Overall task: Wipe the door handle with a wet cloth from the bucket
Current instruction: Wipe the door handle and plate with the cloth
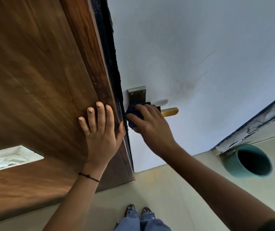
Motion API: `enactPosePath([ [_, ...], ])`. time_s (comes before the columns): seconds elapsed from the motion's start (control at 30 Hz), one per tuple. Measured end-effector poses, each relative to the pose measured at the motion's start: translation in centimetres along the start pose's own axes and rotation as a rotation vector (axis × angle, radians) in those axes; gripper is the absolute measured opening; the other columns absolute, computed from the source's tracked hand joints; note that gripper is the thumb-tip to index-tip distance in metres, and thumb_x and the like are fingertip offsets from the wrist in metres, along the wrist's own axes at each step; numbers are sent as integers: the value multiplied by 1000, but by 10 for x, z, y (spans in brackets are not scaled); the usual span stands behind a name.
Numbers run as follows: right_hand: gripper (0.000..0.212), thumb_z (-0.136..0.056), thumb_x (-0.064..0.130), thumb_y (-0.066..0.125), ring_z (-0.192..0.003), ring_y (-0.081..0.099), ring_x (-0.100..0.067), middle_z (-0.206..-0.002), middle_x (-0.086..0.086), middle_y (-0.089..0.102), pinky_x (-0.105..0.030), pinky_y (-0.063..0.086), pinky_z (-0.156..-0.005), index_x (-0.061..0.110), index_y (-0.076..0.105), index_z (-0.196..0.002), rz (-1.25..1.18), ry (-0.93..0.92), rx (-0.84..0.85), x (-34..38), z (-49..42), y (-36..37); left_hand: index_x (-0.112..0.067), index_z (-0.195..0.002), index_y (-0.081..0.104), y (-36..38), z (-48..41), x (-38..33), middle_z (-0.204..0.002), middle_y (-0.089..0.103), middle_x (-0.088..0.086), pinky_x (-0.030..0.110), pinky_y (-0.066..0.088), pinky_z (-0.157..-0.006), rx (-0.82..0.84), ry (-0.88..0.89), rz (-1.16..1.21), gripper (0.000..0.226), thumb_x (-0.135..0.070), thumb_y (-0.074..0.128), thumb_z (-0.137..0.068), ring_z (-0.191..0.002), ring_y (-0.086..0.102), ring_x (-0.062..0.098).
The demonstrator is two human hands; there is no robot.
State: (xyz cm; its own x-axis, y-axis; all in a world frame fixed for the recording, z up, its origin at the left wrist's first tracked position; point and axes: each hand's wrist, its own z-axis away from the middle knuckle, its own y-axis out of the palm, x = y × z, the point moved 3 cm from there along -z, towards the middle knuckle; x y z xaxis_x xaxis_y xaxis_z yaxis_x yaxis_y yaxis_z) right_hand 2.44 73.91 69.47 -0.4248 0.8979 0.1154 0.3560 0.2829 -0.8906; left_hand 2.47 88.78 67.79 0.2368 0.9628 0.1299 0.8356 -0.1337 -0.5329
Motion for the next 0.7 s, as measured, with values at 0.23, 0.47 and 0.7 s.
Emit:
enactPosePath([
  [0.23, 49, -75, 20, 70, -98, 57, -34, -115, -11, 63, -38, 46, -83, 13, 59, -122, -58, 215, -34, -67, 19, -25, -12, -152, -8, -1, -2, -1, -159, -23, 3, 41, -15, -119, -11, -6, 15, 80, -40, 41, -96, -147, -21, 20],
  [0.47, 51, -77, 23, 71, -107, 56, -29, -120, -8, 62, -37, 43, -93, 15, 56, -126, -28, 201, -81, -26, 9, -3, -11, -152, -7, -3, -1, 3, -159, -25, 3, 41, -16, -118, 22, 23, 55, 86, -38, 51, -94, -146, -23, 20],
  [0.7, 47, -80, 15, 66, -103, 43, -7, -116, -5, 54, -19, 34, -90, 5, 52, -124, -571, 535, -145, -86, 31, -6, -9, -151, -11, -8, -2, 5, -156, -30, 6, 41, -20, -116, 110, 66, 83, 90, -44, 49, -93, -144, -29, 22],
])
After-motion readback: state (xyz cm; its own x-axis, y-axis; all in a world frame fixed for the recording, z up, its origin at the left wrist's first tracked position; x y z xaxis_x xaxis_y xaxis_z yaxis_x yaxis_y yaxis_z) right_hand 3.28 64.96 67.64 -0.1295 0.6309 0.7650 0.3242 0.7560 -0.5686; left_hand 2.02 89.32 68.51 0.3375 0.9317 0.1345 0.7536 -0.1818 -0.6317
